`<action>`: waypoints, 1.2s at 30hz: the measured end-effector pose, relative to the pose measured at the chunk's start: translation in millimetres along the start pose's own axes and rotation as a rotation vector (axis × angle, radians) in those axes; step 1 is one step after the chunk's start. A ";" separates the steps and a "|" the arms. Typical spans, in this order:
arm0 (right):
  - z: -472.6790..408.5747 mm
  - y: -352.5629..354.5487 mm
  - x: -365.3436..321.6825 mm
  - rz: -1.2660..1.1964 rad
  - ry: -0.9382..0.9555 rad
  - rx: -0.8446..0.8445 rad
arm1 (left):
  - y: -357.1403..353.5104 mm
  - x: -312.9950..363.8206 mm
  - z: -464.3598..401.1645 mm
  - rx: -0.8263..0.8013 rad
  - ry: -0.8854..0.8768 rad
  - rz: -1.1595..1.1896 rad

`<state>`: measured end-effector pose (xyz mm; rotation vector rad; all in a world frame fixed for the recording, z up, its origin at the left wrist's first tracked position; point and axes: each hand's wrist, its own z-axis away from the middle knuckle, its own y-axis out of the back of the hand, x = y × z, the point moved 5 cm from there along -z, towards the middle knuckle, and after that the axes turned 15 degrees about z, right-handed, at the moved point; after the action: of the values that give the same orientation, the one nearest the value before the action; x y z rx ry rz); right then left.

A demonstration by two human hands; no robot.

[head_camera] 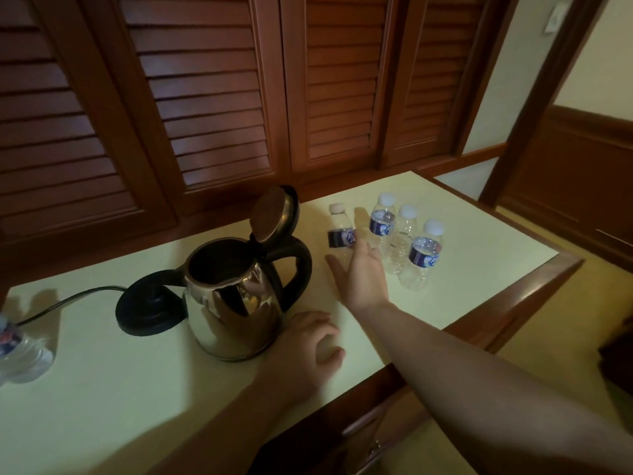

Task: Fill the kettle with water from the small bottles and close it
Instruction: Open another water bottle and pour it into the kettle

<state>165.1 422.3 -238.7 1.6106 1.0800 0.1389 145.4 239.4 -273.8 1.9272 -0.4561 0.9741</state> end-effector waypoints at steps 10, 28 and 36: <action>-3.1 5.7 15.4 -0.095 -0.264 0.034 | 1.1 0.3 1.4 0.015 -0.031 0.020; 57.6 2.2 -4.5 -0.163 -0.128 -0.029 | 17.3 -4.8 23.5 -0.018 0.021 0.091; 131.7 0.5 -84.4 -0.182 0.329 -0.094 | 88.6 -17.4 108.3 0.152 0.089 0.083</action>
<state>195.8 269.4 -248.5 1.4274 1.4449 0.3371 126.2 99.8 -268.8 2.0036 -0.4233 1.1722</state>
